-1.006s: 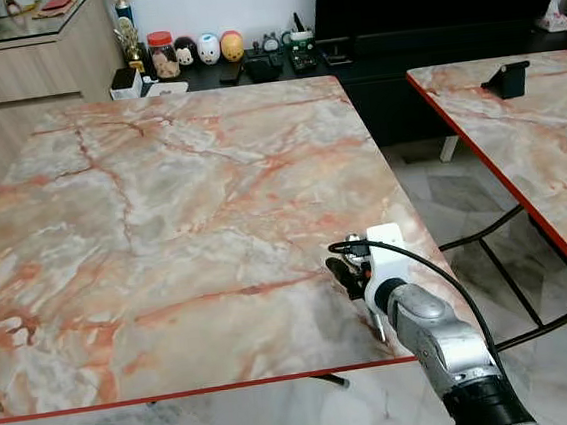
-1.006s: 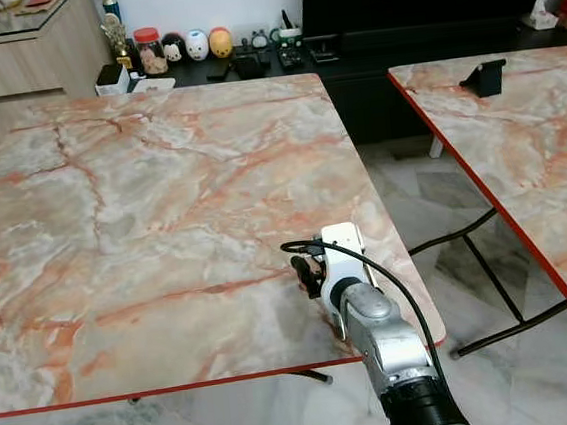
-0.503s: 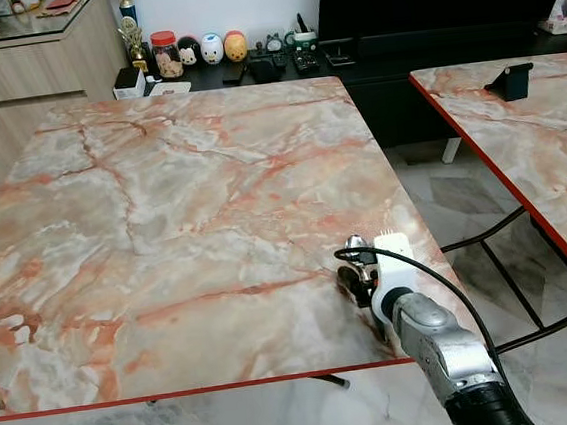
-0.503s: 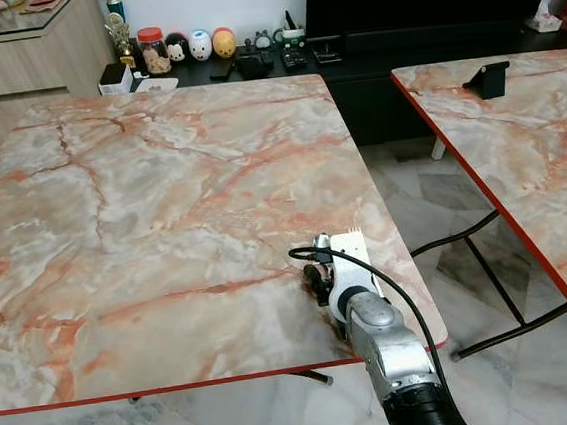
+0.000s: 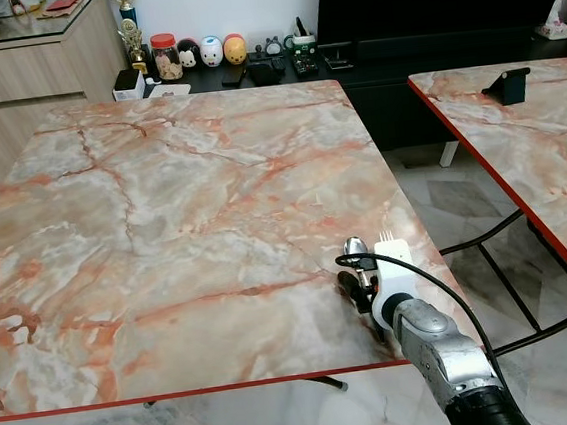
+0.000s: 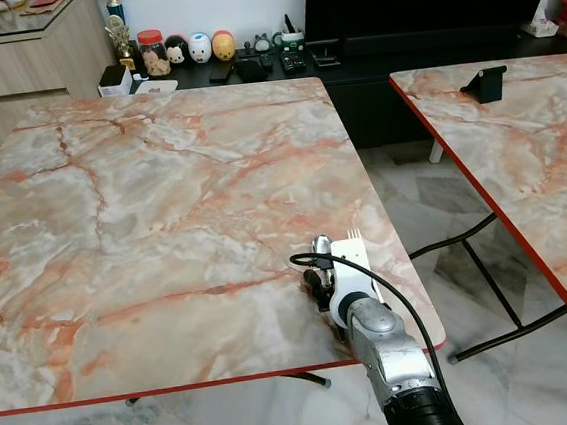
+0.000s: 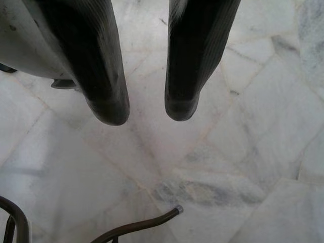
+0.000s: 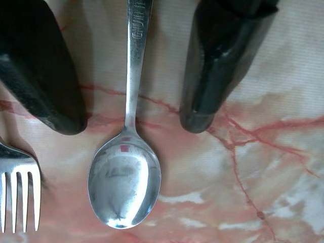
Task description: Setting the table
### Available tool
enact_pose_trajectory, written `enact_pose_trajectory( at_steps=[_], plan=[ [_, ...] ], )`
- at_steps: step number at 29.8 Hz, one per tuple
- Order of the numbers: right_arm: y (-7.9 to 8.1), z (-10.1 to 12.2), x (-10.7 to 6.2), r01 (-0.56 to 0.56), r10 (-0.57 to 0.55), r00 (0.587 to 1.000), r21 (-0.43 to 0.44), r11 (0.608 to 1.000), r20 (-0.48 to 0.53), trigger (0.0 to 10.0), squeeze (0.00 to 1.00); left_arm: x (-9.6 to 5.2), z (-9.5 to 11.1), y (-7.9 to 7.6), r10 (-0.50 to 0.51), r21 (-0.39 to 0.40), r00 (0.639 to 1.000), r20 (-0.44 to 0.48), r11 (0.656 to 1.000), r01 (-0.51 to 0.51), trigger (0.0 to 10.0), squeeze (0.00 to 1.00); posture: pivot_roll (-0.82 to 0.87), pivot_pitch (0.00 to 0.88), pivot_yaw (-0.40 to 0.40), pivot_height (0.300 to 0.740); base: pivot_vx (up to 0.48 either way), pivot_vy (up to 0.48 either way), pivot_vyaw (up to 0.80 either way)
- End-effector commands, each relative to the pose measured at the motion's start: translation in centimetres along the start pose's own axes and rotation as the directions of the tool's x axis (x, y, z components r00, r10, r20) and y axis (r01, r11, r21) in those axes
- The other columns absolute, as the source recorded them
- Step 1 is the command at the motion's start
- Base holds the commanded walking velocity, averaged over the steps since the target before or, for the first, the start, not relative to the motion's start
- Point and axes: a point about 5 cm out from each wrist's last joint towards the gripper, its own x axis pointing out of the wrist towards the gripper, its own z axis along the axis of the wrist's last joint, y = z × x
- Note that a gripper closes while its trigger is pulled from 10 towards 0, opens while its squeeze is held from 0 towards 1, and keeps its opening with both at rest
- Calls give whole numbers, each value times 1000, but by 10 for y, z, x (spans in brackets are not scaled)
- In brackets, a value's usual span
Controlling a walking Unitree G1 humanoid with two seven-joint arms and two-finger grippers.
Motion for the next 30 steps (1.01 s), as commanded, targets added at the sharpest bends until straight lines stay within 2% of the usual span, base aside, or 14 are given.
enact_pose_trajectory(
  at_steps=[1,30],
  plan=[
    [2,-14,1,-12,12,998,-3,1000,-64,0,0,-1,-5,2,15,-10,1000,-15,1000,-15,10000,0,24,0,-30,740,0,0,0],
    [4,-16,3,-41,41,999,-2,999,-36,0,0,-2,-5,0,5,2,1000,-15,1000,-5,10000,0,13,0,-23,740,0,0,0]
  ],
)
